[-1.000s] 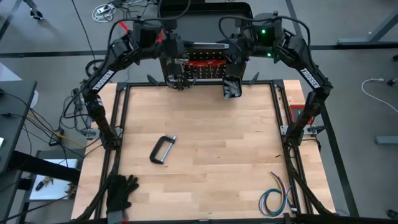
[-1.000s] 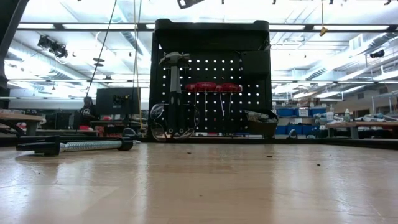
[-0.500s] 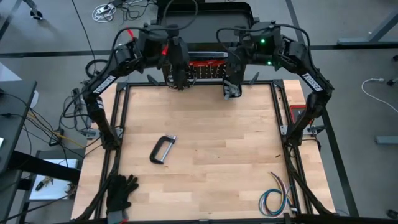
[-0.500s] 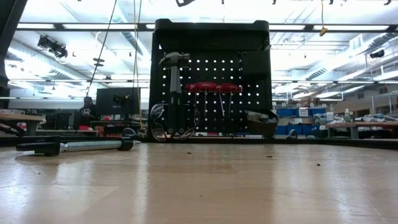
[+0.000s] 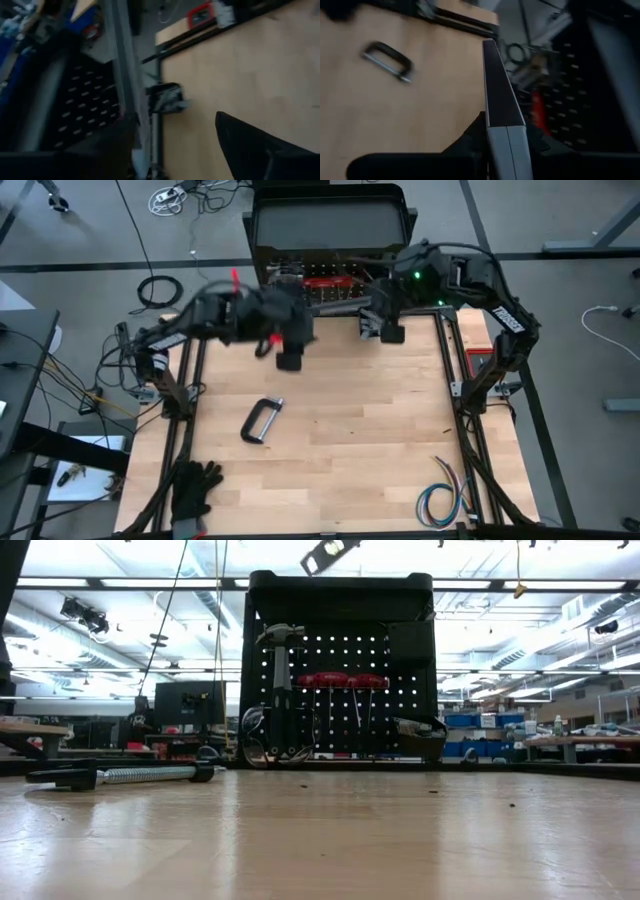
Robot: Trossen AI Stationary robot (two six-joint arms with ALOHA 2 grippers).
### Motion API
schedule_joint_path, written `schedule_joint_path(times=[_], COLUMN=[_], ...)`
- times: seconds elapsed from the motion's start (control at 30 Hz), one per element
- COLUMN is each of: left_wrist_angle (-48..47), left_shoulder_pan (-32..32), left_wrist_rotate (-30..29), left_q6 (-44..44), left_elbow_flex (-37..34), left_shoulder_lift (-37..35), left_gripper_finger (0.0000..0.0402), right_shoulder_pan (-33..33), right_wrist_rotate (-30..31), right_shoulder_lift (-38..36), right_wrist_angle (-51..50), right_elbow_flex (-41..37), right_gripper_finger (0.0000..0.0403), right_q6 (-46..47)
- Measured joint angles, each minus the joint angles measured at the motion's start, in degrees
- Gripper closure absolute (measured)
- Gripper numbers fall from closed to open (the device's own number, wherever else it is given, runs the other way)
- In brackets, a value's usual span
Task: Hang tools onto peg board
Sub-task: Put the spirit level on the table
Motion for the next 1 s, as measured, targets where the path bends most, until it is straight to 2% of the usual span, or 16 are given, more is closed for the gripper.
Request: schedule_joint_path(times=[0.17,0.37,0.53,0.77,1.0], left_wrist_angle=[0.25,1.39,4.67,11.82,22.54], left_shoulder_pan=[-6.17,-12.15,-17.52,-25.17,-33.77], left_wrist_rotate=[-2.09,-5.86,-8.66,-11.79,-18.97], left_q6=[-3.37,-8.66,-14.08,-23.22,-30.50], left_elbow_flex=[-4.55,-12.45,-19.58,-29.22,-41.50], left_shoulder_lift=[0.10,-1.15,-4.24,-7.81,-8.59], left_gripper_finger=[0.0169,0.0204,0.0219,0.0220,0.0220], right_shoulder_pan=[5.24,12.65,18.84,26.79,35.06], right_wrist_rotate=[-0.71,4.90,7.67,12.56,22.38], right_shoulder_lift=[-1.41,-4.87,-11.34,-20.51,-22.72], right_wrist_angle=[0.41,1.74,9.19,26.85,48.07], right_elbow_flex=[-2.15,-11.93,-26.61,-48.48,-69.58], right_gripper_finger=[0.0342,0.0342,0.0342,0.0343,0.0343], right_q6=[6.78,14.97,21.66,32.88,44.21])
